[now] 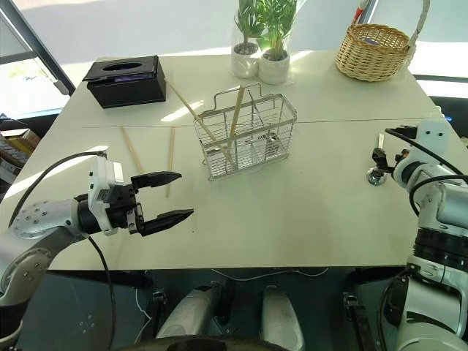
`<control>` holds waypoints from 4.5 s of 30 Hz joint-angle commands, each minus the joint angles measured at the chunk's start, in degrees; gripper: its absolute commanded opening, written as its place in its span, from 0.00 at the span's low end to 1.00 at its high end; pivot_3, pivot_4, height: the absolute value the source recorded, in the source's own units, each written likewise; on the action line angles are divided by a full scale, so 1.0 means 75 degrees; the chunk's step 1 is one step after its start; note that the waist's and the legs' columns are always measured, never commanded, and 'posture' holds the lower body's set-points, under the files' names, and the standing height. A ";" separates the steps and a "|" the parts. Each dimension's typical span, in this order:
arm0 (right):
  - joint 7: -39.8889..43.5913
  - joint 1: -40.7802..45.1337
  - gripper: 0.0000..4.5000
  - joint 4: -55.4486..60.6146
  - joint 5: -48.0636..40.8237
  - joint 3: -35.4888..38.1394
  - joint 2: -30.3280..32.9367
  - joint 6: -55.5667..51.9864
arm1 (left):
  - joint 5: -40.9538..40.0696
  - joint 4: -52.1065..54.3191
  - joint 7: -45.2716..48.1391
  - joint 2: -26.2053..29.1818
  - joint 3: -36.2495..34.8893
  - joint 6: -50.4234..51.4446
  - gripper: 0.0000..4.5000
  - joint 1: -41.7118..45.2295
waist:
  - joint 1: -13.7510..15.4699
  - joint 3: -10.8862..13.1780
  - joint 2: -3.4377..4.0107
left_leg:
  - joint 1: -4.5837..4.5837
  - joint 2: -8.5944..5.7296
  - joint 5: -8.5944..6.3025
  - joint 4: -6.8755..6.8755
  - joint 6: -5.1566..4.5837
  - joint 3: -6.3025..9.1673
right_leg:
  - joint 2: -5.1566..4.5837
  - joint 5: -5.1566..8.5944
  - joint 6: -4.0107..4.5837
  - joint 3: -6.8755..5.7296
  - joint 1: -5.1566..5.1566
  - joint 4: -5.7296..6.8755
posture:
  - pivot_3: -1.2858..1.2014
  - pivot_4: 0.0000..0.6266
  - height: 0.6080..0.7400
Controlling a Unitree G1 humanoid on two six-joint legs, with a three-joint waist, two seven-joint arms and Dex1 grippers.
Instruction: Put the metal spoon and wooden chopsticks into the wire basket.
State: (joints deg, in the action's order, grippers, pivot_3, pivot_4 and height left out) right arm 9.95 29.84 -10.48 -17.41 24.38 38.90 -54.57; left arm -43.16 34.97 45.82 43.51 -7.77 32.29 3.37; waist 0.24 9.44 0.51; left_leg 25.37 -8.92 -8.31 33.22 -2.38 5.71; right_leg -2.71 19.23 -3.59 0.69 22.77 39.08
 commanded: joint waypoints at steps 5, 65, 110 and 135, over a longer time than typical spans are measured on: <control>0.0356 0.0819 1.00 -0.1194 0.0369 -0.0751 -0.0049 0.0914 | -0.0086 0.0665 -0.0578 -0.0226 -0.0183 0.0020 0.99 -0.0174 | 0.0008 0.0001 -0.0002 | -0.0001 0.0000 0.0001 0.0006 -0.0001 0.0000 | 0.0000 -0.0004 -0.0007 -0.0001 -0.0004 0.0000 | 0.52 0.24 1.00; -0.0447 0.1631 0.01 -0.1980 0.0009 -0.0275 -0.0789 0.1196 | -0.0241 0.1192 -0.1632 -0.0500 -0.0500 -0.0050 1.00 -0.0518 | 0.0000 0.0002 -0.0004 | -0.0005 0.0000 -0.0009 0.0066 -0.0018 -0.0001 | 0.0004 -0.0010 -0.0013 -0.0007 -0.0032 0.0006 | 0.52 0.24 1.00; 0.1250 0.2156 0.23 -0.1003 -0.0052 -0.2028 -0.4161 0.7515 | -0.0443 0.0363 -0.1852 -0.0994 -0.1139 -0.0107 1.00 -0.0168 | -0.0001 0.0005 0.0001 | -0.0007 0.0001 -0.0011 0.0044 0.0018 -0.0001 | 0.0015 -0.0033 -0.0043 -0.0003 0.0033 0.0039 | 0.52 0.24 1.00; 0.0803 0.2213 0.99 0.1575 -0.0439 -0.1864 -0.2835 0.4991 | -0.0111 0.0142 -0.1763 -0.1006 -0.1162 -0.0386 1.00 -0.0491 | 0.0033 0.0005 0.0001 | -0.0005 0.0002 -0.0009 0.0028 0.0022 -0.0001 | 0.0015 -0.0030 -0.0035 0.0002 0.0046 0.0040 | 0.52 0.24 1.00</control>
State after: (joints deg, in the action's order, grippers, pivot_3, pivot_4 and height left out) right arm 15.60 45.21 -3.88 -19.08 9.86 16.02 -13.00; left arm -45.19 35.72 32.90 35.95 -14.89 31.39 -0.11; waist 0.49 9.48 0.52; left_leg 25.33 -8.90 -8.38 33.41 -2.22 5.70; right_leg -2.60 19.02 -3.83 0.71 23.14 39.39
